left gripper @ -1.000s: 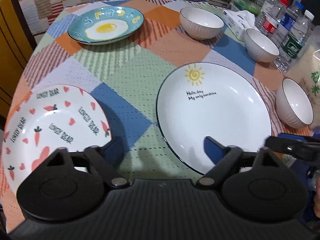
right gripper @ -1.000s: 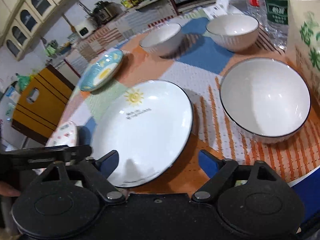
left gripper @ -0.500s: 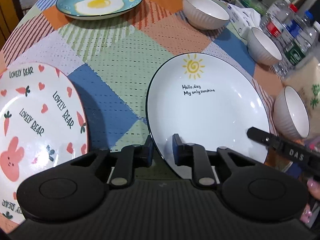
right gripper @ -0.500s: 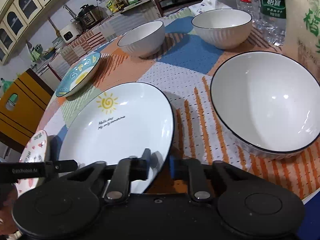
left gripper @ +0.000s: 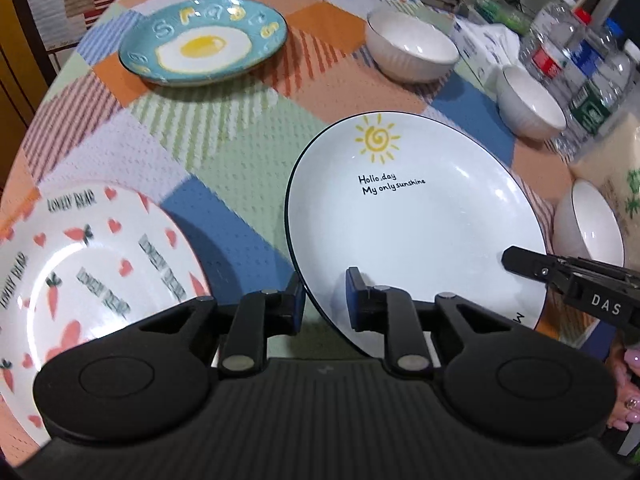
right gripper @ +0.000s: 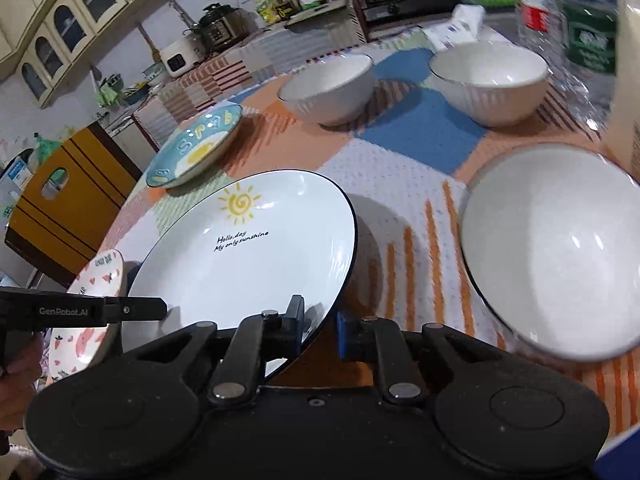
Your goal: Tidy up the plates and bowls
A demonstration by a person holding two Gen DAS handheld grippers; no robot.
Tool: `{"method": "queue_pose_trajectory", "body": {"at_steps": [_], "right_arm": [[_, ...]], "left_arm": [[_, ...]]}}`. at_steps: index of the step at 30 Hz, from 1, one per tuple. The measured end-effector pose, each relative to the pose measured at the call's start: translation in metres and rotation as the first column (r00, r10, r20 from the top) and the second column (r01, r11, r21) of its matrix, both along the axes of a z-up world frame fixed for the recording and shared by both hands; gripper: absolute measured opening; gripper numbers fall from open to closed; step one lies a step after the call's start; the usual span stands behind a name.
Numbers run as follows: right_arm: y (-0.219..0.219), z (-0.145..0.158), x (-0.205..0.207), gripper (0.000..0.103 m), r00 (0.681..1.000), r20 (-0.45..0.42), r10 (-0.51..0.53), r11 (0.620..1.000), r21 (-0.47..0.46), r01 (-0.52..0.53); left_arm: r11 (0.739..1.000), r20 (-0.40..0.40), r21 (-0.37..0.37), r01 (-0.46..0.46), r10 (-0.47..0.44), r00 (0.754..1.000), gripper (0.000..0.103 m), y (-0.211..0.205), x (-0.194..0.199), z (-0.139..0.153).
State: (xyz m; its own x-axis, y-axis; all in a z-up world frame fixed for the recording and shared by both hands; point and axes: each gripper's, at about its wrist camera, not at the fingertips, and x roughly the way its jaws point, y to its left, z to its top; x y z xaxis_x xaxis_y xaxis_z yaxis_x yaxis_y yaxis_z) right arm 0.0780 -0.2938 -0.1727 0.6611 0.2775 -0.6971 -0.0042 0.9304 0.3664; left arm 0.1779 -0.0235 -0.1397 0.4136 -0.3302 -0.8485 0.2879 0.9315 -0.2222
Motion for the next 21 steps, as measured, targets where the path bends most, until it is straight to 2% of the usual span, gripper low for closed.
{"method": "queue_pose_trajectory", "body": {"at_steps": [6, 11, 18, 21], "right_arm": [[0.006, 0.012, 0.033, 0.02, 0.997, 0.034, 0.062, 0.998, -0.024, -0.061], [0.007, 0.01, 0.063, 0.02, 0.996, 0.054, 0.072, 0.997, -0.03, -0.07], [0.014, 0.009, 0.1, 0.02, 0.996, 0.02, 0.093, 0.993, -0.082, -0.091], [0.016, 0.006, 0.107, 0.021, 0.996, -0.005, 0.087, 0.992, -0.095, -0.087]], "left_arm": [[0.999, -0.001, 0.01, -0.051, 0.051, 0.999, 0.019, 0.003, 0.035, 0.007], [0.998, -0.021, 0.026, -0.065, 0.066, 0.998, 0.02, 0.0, 0.065, 0.001], [0.996, -0.051, 0.029, -0.088, 0.089, 0.995, 0.02, -0.003, 0.086, -0.01], [0.991, -0.012, 0.032, -0.127, 0.128, 0.992, 0.021, -0.004, 0.086, -0.016]]}}
